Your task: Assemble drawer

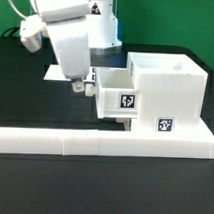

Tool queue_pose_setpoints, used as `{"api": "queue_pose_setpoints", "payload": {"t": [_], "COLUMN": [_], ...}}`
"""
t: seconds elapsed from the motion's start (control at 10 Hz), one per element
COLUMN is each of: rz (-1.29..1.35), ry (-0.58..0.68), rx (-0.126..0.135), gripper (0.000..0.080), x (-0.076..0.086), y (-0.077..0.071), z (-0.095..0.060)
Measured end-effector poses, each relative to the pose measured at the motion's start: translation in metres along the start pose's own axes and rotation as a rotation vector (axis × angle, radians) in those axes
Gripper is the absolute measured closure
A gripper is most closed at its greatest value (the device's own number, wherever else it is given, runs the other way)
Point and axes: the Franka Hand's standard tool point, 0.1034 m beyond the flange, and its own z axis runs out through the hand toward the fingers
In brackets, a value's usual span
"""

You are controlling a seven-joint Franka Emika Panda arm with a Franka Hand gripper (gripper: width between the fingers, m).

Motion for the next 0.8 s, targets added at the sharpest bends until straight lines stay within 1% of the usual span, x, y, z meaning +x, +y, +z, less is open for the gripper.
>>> {"api": "queue_pose_setpoints", "payload": {"t": [0.2,0.4,0.6,0.7,0.8], "rz": [0.026,0.069,0.099,0.115,0.118], "ry": [0.009,0.019,0.025,0.025,0.024], "rx": [0.008,0.013,0.019,0.020,0.018], "gripper": [0.0151,0.0151,0.0151,0.0151,0.0151], "x": [0.012,0.033,0.048,0.050,0.047], "y": [0.001,0.005,0.007,0.007,0.008], "z": [0.006,0.009,0.013,0.013,0.011]}}
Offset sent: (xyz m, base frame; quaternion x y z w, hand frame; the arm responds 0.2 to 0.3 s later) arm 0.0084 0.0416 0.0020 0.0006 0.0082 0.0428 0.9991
